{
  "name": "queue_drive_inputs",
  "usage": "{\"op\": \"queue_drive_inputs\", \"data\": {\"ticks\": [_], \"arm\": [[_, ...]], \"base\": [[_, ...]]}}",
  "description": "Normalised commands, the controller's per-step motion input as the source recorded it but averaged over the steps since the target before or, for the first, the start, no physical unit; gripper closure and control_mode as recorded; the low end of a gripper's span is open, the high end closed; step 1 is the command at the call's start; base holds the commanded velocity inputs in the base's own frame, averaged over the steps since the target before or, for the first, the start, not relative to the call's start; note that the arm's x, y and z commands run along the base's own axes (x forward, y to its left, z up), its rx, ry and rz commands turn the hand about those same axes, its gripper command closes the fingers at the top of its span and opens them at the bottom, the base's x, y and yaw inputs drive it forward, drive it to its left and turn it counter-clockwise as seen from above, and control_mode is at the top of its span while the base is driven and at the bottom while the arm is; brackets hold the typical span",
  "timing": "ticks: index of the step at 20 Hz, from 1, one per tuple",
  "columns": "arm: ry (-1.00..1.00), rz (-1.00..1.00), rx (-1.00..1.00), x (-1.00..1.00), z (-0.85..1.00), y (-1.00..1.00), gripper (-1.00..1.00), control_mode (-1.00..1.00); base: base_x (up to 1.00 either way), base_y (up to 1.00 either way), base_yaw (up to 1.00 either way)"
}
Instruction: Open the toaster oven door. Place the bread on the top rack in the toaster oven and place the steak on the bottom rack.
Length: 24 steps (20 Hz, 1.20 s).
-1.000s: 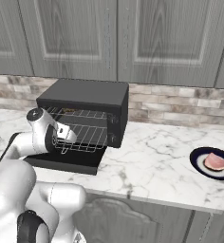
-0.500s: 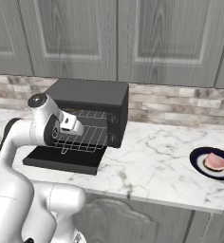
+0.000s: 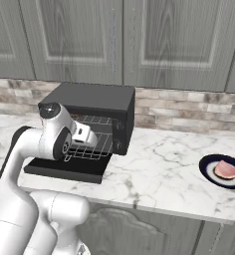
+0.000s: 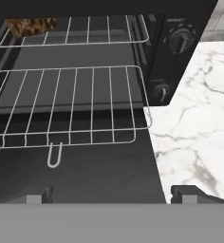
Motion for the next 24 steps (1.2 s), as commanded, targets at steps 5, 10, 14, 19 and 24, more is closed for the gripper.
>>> {"op": "queue_drive_inputs", "data": {"ticks": [5, 10, 14, 19, 24], "arm": [[0.07, -0.01, 0.01, 0.0, 0.0, -0.36, -1.0, -1.0], [0.0, 0.0, 0.08, 0.0, 0.0, -0.86, -1.0, -1.0], [0.0, 0.0, 0.03, 0.0, 0.0, -0.45, -1.0, -1.0], [0.0, 0.0, -0.02, 0.0, 0.0, 0.04, -1.0, -1.0], [0.01, 0.0, -0.01, 0.0, 0.0, 0.0, -1.0, -1.0]], "base": [[0.0, 0.0, 0.0], [0.0, 0.0, 0.0], [0.0, 0.0, 0.0], [0.0, 0.0, 0.0], [0.0, 0.0, 0.0]]}}
